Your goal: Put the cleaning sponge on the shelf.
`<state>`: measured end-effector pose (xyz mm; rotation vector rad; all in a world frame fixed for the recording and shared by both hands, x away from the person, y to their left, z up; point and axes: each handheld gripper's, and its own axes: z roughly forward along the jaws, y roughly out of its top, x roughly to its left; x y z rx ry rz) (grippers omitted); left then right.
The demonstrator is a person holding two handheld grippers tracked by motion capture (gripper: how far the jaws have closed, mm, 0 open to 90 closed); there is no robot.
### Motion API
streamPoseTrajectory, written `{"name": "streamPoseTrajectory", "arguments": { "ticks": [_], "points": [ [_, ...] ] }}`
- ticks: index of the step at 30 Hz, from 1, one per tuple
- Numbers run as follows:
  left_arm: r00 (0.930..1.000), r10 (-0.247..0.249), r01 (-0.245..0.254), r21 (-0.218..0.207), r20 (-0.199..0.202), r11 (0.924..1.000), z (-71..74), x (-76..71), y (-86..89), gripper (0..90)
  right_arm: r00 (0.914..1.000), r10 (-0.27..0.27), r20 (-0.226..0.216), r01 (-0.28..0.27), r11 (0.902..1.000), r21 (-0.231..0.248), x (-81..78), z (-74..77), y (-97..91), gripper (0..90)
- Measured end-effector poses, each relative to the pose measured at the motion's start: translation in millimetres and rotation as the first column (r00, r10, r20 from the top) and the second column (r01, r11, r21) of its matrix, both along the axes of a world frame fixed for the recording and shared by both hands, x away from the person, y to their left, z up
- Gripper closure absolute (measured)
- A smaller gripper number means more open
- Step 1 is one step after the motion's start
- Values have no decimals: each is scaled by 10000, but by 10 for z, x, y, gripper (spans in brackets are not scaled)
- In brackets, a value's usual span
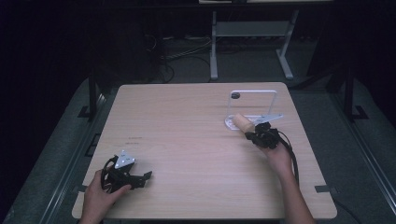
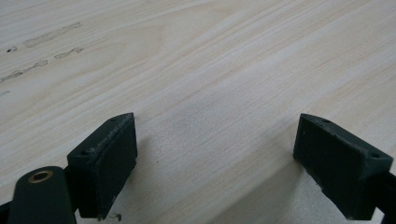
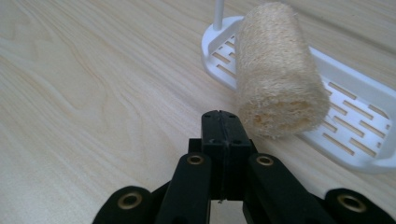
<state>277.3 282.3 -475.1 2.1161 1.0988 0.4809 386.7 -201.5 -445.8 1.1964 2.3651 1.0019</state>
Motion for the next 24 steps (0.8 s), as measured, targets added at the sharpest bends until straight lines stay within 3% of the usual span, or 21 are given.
{"name": "streamPoseTrajectory", "arguments": {
  "ticks": [14, 24],
  "points": [
    [10000, 1, -1, -10, 7, 10000, -1, 0, 0, 129, 9993, -263, -259, 263, 9997, -4, 116, -178, 14, 896],
    [10000, 3, -3, -10, 7, 10000, -1, 0, 0, 130, 9986, -532, -74, 531, 9985, -164, 144, -188, -36, 896]
  ]
}}
